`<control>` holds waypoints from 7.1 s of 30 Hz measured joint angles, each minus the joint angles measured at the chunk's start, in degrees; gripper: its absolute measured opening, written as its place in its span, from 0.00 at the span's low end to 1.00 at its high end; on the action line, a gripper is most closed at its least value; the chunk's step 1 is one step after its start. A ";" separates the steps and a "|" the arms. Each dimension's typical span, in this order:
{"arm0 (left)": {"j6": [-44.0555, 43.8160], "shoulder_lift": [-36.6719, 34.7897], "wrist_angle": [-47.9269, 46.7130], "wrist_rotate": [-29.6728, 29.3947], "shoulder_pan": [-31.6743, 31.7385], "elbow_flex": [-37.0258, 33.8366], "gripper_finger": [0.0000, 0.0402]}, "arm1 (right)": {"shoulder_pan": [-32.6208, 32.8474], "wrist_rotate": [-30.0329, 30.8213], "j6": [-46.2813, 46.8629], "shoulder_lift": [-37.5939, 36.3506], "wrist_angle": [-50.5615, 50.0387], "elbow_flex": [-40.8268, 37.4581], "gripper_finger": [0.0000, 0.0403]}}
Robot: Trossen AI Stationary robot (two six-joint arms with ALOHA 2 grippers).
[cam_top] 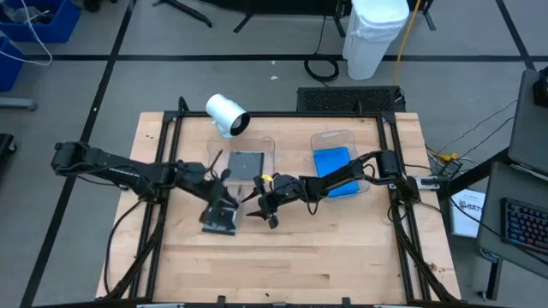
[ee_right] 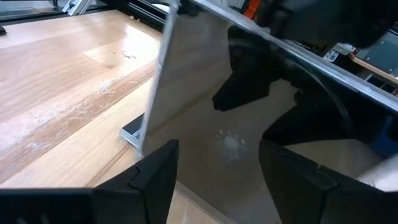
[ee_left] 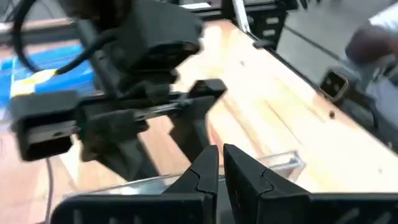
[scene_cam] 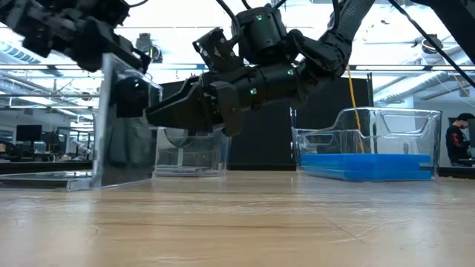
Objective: Pick & place jewel cases by type
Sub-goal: Put the bottom black cd case into the left transparent bin
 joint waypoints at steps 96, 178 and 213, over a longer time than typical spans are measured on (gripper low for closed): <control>-54.73 16.46 -51.61 -17.56 -24.40 5.73 0.10 | 6.03 13.22 13.66 4.33 -16.91 4.17 0.00; -28.76 15.04 -30.84 -31.94 -21.21 15.10 0.60 | 6.37 13.03 12.02 3.87 4.08 6.14 0.00; -44.91 15.04 -22.26 -19.68 -17.57 17.91 0.60 | 6.94 11.74 11.96 3.65 5.21 6.14 0.00</control>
